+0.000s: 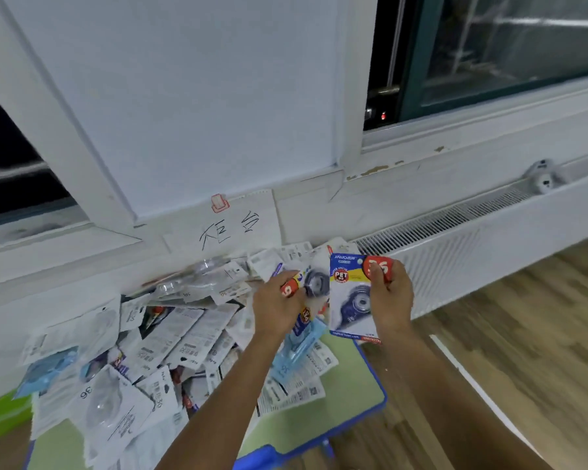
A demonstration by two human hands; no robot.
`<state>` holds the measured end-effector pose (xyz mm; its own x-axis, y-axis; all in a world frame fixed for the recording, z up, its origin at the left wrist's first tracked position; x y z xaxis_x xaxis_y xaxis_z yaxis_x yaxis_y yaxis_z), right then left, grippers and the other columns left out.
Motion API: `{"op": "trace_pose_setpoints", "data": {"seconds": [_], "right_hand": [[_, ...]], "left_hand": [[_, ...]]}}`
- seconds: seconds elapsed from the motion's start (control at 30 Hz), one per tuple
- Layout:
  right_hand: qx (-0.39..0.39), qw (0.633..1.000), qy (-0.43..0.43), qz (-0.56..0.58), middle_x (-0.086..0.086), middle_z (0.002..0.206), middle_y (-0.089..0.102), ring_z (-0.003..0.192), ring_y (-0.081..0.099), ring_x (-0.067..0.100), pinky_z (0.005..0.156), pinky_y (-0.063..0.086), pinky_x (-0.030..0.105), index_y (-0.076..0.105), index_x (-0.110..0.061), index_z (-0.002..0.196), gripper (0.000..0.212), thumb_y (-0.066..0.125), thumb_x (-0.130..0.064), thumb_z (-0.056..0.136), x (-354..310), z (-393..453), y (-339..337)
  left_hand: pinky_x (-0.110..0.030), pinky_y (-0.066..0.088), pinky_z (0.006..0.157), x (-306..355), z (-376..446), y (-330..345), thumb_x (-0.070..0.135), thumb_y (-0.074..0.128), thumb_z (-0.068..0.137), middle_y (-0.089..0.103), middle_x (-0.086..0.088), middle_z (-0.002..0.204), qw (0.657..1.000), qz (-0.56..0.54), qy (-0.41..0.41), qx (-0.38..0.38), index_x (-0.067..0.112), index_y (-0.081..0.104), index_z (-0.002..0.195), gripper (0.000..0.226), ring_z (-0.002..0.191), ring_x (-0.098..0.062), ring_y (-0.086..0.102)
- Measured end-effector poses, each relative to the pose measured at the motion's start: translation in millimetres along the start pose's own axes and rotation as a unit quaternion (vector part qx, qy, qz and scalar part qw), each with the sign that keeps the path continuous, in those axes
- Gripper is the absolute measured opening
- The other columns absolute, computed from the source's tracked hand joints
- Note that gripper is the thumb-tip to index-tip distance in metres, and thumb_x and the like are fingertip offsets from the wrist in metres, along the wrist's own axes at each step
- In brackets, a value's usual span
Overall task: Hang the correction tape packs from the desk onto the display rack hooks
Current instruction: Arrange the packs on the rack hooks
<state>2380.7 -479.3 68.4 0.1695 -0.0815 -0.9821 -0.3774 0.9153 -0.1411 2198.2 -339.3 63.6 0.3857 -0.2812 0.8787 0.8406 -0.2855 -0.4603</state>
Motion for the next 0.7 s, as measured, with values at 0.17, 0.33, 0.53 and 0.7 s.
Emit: {"op": "trace_pose_setpoints", "data": {"seconds": [0.17,0.33,0.53,0.7], "right_hand": [[0.018,0.998,-0.004,-0.052,0.015,0.08,0.065,0.074,0.059,0.027,0.069,0.047,0.042,0.06,-0.004,0.092,0.013,0.056,-0.017,0.094,-3.6,-22.6,-76.8],[0.065,0.995,0.013,-0.069,0.009,0.084,0.068,0.08,0.066,0.024,0.071,0.054,0.042,0.063,-0.007,0.095,0.014,0.057,-0.02,0.093,1.8,-47.1,-166.2],[0.144,0.988,0.061,-0.007,-0.006,0.071,0.07,0.064,0.067,0.002,0.051,0.046,0.013,0.061,-0.023,0.087,0.01,0.056,-0.02,0.094,22.7,-81.4,-286.2],[0.226,0.968,0.09,-0.062,-0.004,0.077,0.068,0.073,0.064,0.01,0.063,0.045,0.026,0.061,-0.023,0.083,0.012,0.056,-0.021,0.094,39.3,-132.6,-400.5]], "left_hand": [[-0.009,0.043,0.058,38.6,-27.3,66.8,0.01,0.072,0.077,0.061,0.017,0.076,0.99,-0.01,0.025,-0.137,0.026,0.064,0.09,0.022,0.068,-0.003,0.058],[-0.016,0.04,0.052,92.1,-78.4,135.2,0.018,0.075,0.072,0.06,0.013,0.059,0.96,0.0,0.096,-0.263,0.023,0.067,0.074,0.01,0.056,-0.003,0.054],[-0.046,0.058,0.073,141.0,-166.8,213.6,0.006,0.07,0.08,0.074,-0.012,0.082,0.89,-0.078,0.013,-0.45,0.02,0.071,0.076,0.014,0.078,-0.026,0.071],[-0.027,0.054,0.05,184.8,-269.2,278.1,-0.009,0.058,0.077,0.072,-0.012,0.072,0.811,-0.109,-0.06,-0.572,0.011,0.071,0.081,0.024,0.058,-0.022,0.068]]}}
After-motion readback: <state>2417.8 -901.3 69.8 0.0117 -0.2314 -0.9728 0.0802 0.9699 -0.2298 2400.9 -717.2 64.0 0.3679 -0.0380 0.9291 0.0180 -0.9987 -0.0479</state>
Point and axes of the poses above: each hand's wrist, its own z-axis towards the middle knuckle, its own y-axis out of the palm, x = y × z, the point moved 8 cm from there along z, towards the middle knuckle
